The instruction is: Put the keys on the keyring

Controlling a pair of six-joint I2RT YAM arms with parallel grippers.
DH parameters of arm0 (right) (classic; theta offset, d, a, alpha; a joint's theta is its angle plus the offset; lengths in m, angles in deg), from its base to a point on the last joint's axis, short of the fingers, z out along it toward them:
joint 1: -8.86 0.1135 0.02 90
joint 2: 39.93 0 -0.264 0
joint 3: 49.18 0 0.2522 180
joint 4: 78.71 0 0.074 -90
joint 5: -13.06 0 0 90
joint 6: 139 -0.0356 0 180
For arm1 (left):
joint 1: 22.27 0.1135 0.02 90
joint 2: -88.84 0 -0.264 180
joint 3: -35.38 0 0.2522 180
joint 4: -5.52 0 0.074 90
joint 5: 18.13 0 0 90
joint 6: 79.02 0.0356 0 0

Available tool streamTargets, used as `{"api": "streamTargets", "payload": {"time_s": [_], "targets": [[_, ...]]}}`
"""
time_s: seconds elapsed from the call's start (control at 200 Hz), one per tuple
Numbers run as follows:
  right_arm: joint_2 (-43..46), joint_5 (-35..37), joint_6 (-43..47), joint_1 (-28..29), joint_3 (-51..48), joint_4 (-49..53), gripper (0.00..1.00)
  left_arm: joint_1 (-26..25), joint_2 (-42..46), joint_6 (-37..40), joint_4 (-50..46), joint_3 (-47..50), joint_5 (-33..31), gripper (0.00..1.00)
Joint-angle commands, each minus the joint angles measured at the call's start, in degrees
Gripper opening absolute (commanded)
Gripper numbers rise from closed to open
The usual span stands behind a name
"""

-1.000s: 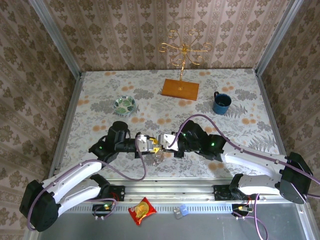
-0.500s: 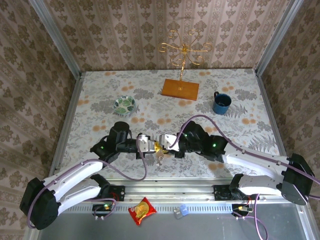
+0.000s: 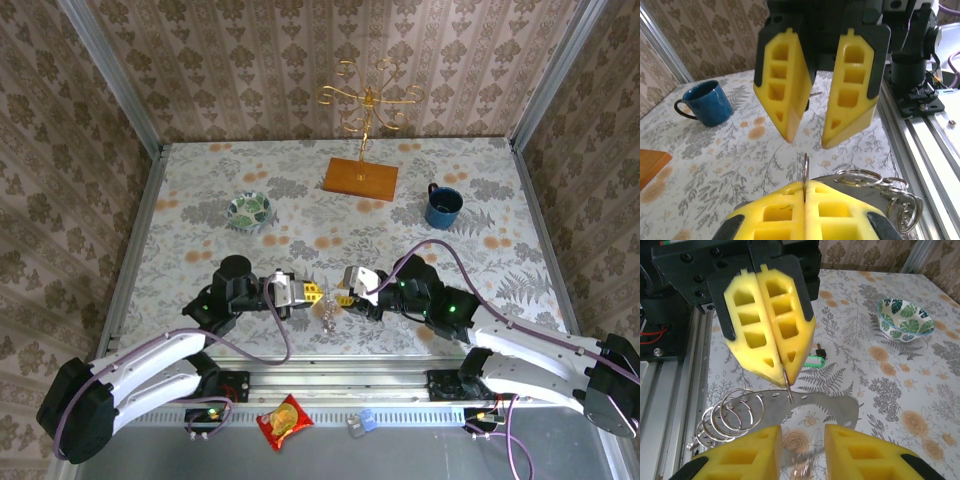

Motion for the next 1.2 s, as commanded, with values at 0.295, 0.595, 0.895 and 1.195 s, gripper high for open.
{"api": "streamTargets", "payload": {"time_s": [0.295, 0.595, 0.895, 1.195], "targets": [[-1.35, -1.16, 0.11, -0.11, 0.30, -0.55, 0.29, -0.71, -0.32, -5.57, 8.80, 1.80, -0.11, 0.00], [-3.07, -2.64, 0.46, -0.09, 1.36, -2.51, 0.29, -1.44, -0.99, -6.17, 9.50, 1.81, -0.92, 0.00], [-4.19, -2.38, 0.38, 0.04, 2.79, -4.33, 0.28, -1.77, -1.03, -6.70, 9.79, 1.74, -1.48, 0.00], [-4.78, -1.79, 0.51, 0.52, 4.26, -4.56, 0.21, -1.88, -1.13, -6.75, 9.69, 1.71, -1.44, 0.00]]}}
